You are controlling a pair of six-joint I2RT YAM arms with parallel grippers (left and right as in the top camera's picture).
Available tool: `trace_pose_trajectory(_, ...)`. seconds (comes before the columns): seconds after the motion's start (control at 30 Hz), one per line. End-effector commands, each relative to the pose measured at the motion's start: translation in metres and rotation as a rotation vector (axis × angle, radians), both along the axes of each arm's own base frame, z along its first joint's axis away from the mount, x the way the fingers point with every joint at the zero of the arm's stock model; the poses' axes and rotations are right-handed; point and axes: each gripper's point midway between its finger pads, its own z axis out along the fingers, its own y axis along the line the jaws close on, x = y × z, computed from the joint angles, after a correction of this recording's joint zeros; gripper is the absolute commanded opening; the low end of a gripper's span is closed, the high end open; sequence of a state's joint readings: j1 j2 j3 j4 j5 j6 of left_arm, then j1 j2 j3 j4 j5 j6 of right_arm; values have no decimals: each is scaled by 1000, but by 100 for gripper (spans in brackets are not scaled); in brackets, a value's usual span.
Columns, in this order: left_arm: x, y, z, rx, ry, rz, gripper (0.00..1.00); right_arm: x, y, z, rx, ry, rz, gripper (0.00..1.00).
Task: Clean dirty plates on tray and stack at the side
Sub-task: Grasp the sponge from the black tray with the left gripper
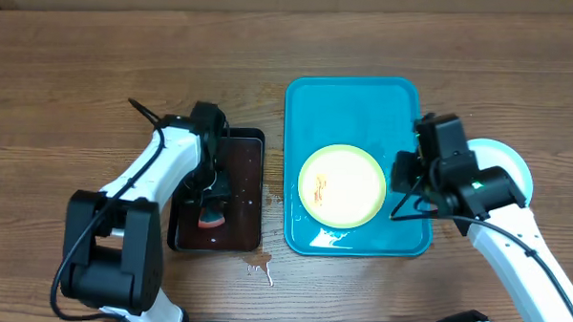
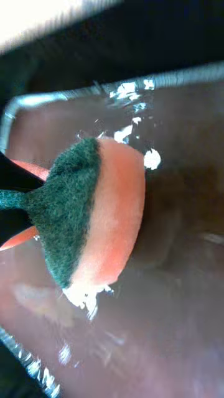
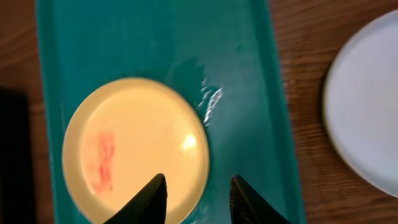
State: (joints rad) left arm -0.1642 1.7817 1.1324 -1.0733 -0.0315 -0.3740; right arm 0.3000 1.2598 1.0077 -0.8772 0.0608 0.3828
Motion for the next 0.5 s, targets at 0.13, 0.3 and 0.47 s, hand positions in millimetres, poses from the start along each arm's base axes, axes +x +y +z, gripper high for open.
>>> trace_pose_trajectory(0.13,35,-1,80,-4,-216,-21,4,7,-35,-5,74,44,-155,38)
trace_pose_trajectory(0.3,36,-1,90,-11,-251,-23,4,-5,-6,-30,161,144,43,40)
trace_pose_trajectory(0.47,34,-1,89,-10,-242,-35,4,-7,-6,-67,150,238,35,40)
